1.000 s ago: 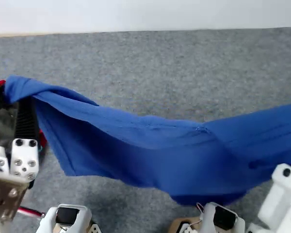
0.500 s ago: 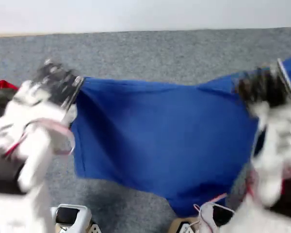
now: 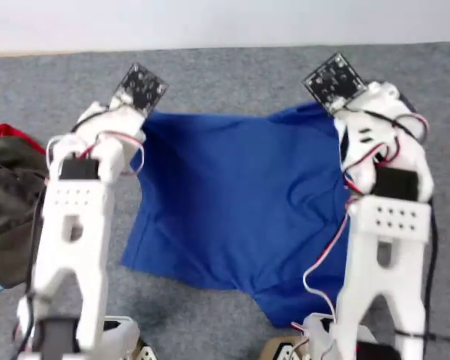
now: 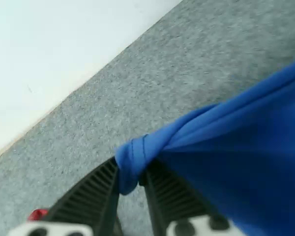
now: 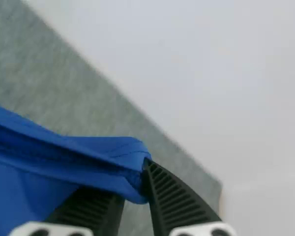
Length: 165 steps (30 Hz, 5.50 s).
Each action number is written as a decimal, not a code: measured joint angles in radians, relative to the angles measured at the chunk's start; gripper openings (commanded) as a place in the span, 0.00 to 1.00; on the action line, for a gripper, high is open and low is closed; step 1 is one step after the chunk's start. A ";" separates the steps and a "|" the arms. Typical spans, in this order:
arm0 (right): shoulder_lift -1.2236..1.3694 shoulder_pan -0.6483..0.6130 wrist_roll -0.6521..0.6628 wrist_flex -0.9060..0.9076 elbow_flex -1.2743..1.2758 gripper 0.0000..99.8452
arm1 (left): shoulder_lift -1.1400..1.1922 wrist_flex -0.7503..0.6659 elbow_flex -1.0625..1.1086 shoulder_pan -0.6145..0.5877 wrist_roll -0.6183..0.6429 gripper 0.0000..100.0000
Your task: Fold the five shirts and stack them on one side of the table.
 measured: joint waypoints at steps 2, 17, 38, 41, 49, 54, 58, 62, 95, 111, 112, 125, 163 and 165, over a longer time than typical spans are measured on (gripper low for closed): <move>0.064 -0.002 0.000 -0.101 0.000 0.01 | 0.123 -0.005 -0.107 -0.003 0.000 0.00; 0.586 -0.003 0.005 -0.281 -0.453 0.01 | 0.875 0.250 -1.066 -0.003 0.000 0.00; 0.416 -0.002 0.008 0.614 -0.473 0.01 | 1.120 0.973 -1.494 -0.021 -0.258 0.00; 0.390 -0.002 0.008 0.723 -0.473 0.01 | 1.040 0.973 -1.344 -0.023 -0.310 0.00; 0.324 -0.002 0.008 1.022 -0.483 0.01 | 0.772 0.973 -0.838 -0.023 -0.434 0.00; 0.288 -0.002 0.008 1.181 -0.493 0.01 | 0.674 0.973 -0.621 -0.023 -0.463 0.01; 0.218 0.002 -0.012 1.183 -0.423 0.01 | 0.667 0.973 -0.514 -0.023 -0.486 0.01; 0.101 -0.006 -0.018 1.186 -0.239 0.01 | 0.667 0.973 -0.477 -0.023 -0.493 0.01; -0.235 -0.046 -0.028 1.105 0.394 0.01 | 0.718 0.970 -0.470 -0.106 -0.562 0.04; -0.235 -0.046 -0.028 1.132 0.394 0.22 | 0.683 0.970 -0.362 -0.084 -0.565 0.11; -0.235 -0.046 -0.028 1.145 0.394 0.25 | 0.683 0.970 -0.367 -0.097 -0.563 0.12; -0.235 -0.038 -0.028 1.185 0.241 0.26 | 0.680 0.970 -0.462 -0.149 -0.509 0.14; 0.956 0.061 -0.305 0.480 -0.476 0.03 | 0.921 0.526 -0.798 0.000 -0.008 0.02; 0.956 0.061 -0.305 0.512 -0.503 0.03 | 0.921 0.548 -0.842 -0.002 -0.009 0.02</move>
